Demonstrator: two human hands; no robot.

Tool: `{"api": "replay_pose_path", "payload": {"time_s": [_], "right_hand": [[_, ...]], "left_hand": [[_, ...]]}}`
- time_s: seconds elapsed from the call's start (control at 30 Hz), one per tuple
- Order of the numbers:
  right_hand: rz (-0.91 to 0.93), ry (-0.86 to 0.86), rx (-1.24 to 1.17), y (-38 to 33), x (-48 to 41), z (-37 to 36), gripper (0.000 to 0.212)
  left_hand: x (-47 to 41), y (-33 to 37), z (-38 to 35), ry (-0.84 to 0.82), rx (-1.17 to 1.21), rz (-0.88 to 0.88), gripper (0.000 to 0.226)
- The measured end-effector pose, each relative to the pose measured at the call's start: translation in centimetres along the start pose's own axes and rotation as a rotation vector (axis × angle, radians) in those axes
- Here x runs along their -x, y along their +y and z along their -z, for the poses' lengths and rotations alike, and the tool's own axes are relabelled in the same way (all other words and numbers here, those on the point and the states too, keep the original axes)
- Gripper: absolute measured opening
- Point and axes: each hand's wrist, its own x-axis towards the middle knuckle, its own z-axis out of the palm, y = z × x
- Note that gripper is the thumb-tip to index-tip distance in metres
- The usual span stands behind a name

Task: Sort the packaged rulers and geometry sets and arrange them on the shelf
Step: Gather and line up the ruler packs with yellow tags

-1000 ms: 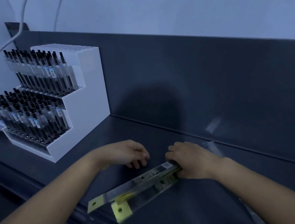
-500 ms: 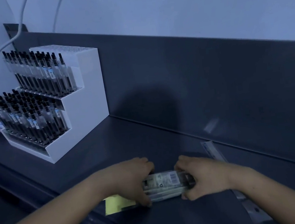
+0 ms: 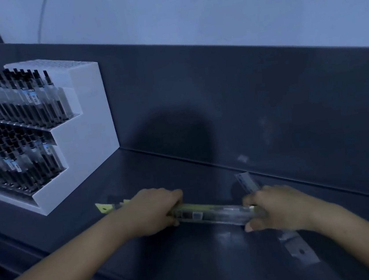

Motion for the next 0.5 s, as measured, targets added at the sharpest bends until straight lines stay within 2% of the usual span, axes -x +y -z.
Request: {"api": "replay_pose_path", "payload": {"time_s": [0.07, 0.17, 0.27, 0.37, 0.5], "right_hand": [[-0.010, 0.047, -0.089, 0.8, 0.3, -1.1, 0.031], [0.071, 0.116, -0.242, 0.5, 0.2, -2.9, 0.036], [0.108, 0.218, -0.316, 0.0, 1.2, -3.4, 0.024], [0.040, 0.289, -0.359, 1.0, 3.4, -2.9, 0.010], [-0.122, 0.346, -0.505, 6.0, 8.0, -2.4, 0.013]], "left_hand": [[-0.4, 0.7, -0.6, 0.016, 0.041, -0.052, 0.032], [-1.2, 3.3, -1.1, -0.003, 0.072, -0.129, 0.037], [-2.0, 5.6, -1.3, 0.081, 0.109, -0.190, 0.032], [-2.5, 6.8, -0.7, 0.127, 0.196, -0.187, 0.033], [-3.6, 6.1, 0.4, -0.006, 0.216, -0.128, 0.022]]}}
